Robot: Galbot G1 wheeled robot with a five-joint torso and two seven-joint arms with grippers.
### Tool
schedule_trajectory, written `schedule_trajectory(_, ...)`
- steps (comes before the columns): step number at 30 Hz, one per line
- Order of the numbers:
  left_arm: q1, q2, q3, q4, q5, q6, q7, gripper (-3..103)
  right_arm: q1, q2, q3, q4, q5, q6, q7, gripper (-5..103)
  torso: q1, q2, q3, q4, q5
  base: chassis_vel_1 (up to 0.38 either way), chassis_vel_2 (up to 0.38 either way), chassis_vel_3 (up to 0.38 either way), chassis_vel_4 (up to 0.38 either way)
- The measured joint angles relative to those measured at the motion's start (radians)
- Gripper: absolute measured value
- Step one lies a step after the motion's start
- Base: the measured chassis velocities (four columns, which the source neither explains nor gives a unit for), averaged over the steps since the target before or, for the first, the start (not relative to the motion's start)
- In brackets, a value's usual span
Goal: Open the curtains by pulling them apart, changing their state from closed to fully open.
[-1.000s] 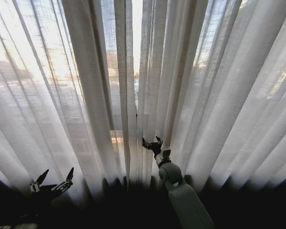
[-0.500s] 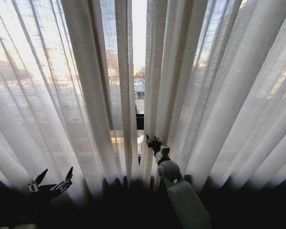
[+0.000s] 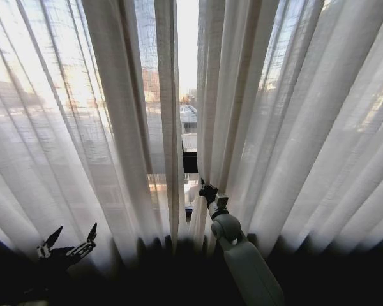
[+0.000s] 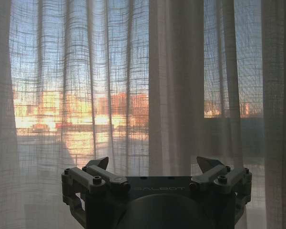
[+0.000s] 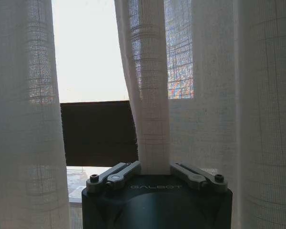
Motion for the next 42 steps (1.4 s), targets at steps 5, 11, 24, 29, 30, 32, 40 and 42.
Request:
schedule_trajectory(5,-0.002,0.005,0.001,0.0,-0.001,0.0,0.0,100,-0.007,-0.003,0.0,0.021,0.002,-0.017,0.0,0,0.0,0.0,0.0,0.0,0.0,0.0,0.0,0.0,0.0)
schedule_trajectory(11,-0.003,0.007,0.001,0.0,-0.002,0.0,0.0,100,-0.008,-0.004,0.001,0.029,0.006,-0.024,-0.002,0,0.0,0.0,0.0,0.0,0.0,0.0,0.0,0.0,0.0)
schedule_trajectory(24,0.008,0.003,-0.004,0.0,-0.01,-0.009,0.0,100,-0.007,-0.005,0.0,0.024,0.007,-0.025,-0.003,0,0.0,0.0,0.0,-0.0001,0.0,-0.082,-0.182,0.092,0.17)
schedule_trajectory(29,0.012,-0.001,-0.005,0.0,-0.012,-0.012,0.001,100,-0.005,-0.005,0.002,0.022,0.007,-0.024,-0.004,0,0.0,0.0,0.0,0.0,0.0002,-0.259,-0.298,0.253,0.304)
schedule_trajectory(30,0.013,-0.002,-0.005,0.0,-0.012,-0.013,0.001,100,-0.005,-0.005,0.002,0.023,0.007,-0.024,-0.004,0,0.0,0.0,0.0,-0.0002,0.0002,-0.288,-0.312,0.276,0.304)
schedule_trajectory(32,0.013,-0.003,-0.005,0.0,-0.012,-0.014,0.001,100,-0.005,-0.005,0.002,0.023,0.007,-0.023,-0.004,0,0.0,0.0,0.0,-0.0002,0.0002,-0.333,-0.338,0.276,0.304)
schedule_trajectory(40,0.029,-0.009,-0.005,0.0,-0.011,-0.034,0.001,100,-0.013,-0.009,0.008,0.041,0.007,-0.022,-0.004,0,0.0,0.0,0.0,0.0001,0.0003,-0.357,-0.321,0.366,0.325)
schedule_trajectory(42,0.031,-0.012,-0.004,0.0,-0.011,-0.037,0.001,100,-0.017,-0.013,0.012,0.046,0.007,-0.022,-0.003,0,0.0,0.0,0.0,-0.0003,0.0005,-0.383,-0.381,0.36,0.377)
